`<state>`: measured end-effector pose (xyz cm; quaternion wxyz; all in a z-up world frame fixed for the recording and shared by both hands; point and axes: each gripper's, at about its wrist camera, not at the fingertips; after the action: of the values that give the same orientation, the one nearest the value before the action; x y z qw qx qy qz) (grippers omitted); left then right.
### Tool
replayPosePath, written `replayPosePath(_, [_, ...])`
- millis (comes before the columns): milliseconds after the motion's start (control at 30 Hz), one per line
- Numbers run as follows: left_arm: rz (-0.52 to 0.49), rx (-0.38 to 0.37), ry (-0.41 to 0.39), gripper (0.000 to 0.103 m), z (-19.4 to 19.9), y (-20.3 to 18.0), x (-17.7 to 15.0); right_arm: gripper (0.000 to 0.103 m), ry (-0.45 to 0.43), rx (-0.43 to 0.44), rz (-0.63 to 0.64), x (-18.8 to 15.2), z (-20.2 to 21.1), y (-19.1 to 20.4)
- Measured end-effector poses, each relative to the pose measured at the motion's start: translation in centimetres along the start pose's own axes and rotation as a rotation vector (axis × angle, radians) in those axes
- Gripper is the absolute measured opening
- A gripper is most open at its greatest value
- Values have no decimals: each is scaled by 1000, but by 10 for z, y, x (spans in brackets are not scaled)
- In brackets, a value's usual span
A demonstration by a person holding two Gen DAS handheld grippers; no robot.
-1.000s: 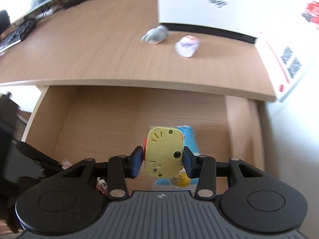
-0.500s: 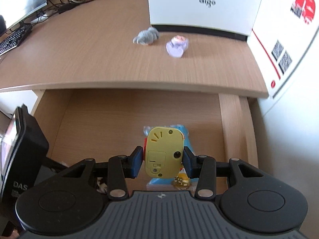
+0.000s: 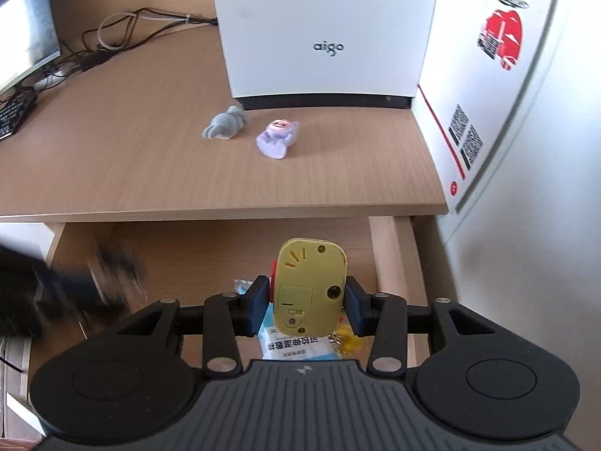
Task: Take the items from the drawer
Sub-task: 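Set the doll beside the plush toys with the left tool while the right holds the keychain, then set the yellow cat keychain on the desk by the PC case, open right tool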
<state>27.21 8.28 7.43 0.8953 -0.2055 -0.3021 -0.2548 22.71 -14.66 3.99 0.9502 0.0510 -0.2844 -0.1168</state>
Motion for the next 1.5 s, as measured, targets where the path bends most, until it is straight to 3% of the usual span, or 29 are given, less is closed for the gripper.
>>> replayPosePath(100, [15, 53, -142, 28, 9, 13, 27, 42, 2, 5, 6, -2, 1, 1])
replayPosePath(200, [30, 85, -188, 28, 0, 27, 52, 42, 2, 17, 17, -5, 4, 7])
replayPosePath(300, [61, 123, -184, 28, -16, 41, 58, 42, 0, 23, 19, -7, 6, 10])
replayPosePath(400, [110, 114, -148, 28, -35, 58, 58, 42, -4, 24, 14, -10, 8, 12])
replayPosePath(633, [160, 198, -49, 28, -72, 80, 35, 42, 6, -2, -13, -16, 8, 4])
replayPosePath(800, [136, 207, -58, 28, -75, 81, 30, 42, 10, -21, -28, -15, 5, -2])
replayPosePath(967, [107, 248, -122, 28, -59, 77, 30, 42, -4, -19, -33, -10, 6, -4])
replayPosePath(1200, [120, 215, -255, 28, -16, 72, 27, 42, -70, -10, -31, 16, 9, -4])
replayPosePath(1333, [142, 216, -261, 28, 0, 68, 12, 42, -149, 22, -54, 44, 15, -5])
replayPosePath(1500, [188, 211, -212, 28, 14, 62, -21, 42, -229, 63, -68, 82, 8, -1])
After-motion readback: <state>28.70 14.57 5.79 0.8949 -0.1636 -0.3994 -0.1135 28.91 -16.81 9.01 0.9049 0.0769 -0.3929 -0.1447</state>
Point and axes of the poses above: each gripper's, at about its wrist camera, not at the fingertips, and z roughly against the way its jaws point, y to its left, x to its top, and after that the axes turned 15 degrees about -z, right-handed
